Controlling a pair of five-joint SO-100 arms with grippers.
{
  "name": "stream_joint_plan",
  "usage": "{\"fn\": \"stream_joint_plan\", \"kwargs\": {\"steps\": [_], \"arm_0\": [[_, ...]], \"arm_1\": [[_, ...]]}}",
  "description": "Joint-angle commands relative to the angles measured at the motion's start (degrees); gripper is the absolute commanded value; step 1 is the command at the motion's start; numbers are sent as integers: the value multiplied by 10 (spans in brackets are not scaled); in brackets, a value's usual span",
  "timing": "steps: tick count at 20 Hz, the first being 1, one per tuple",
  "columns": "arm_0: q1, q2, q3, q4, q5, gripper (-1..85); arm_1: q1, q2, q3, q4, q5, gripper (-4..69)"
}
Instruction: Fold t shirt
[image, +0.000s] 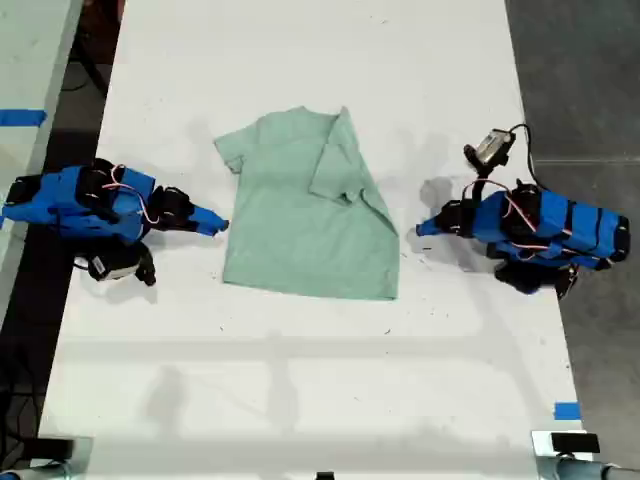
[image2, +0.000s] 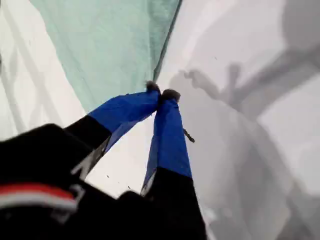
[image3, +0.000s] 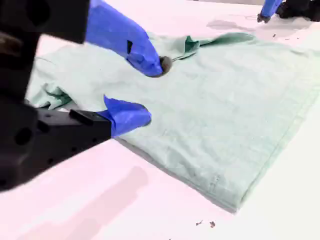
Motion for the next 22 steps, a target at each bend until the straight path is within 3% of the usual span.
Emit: {"fn": "stream_joint_plan", "kwargs": {"steps": [1, 12, 14, 18, 20, 21, 22], "arm_0": [[-110, 4, 10, -98, 54, -1], [-112, 4, 6, -92, 66, -1], [-142, -11, -73, -106, 128, -1], [-344, -479, -442, 36, 290, -1], [-442, -744, -572, 80, 361, 231], [-471, -849, -615, 79, 395, 308], [-487, -925, -648, 73, 417, 323]], "arm_1": [[-1, 9, 25, 34, 59, 20], [-1, 9, 25, 35, 61, 20], [1, 9, 25, 35, 62, 20], [1, 9, 25, 34, 60, 20], [1, 9, 25, 34, 60, 20], [0, 9, 25, 34, 60, 20], [-1, 9, 25, 34, 60, 20]]}}
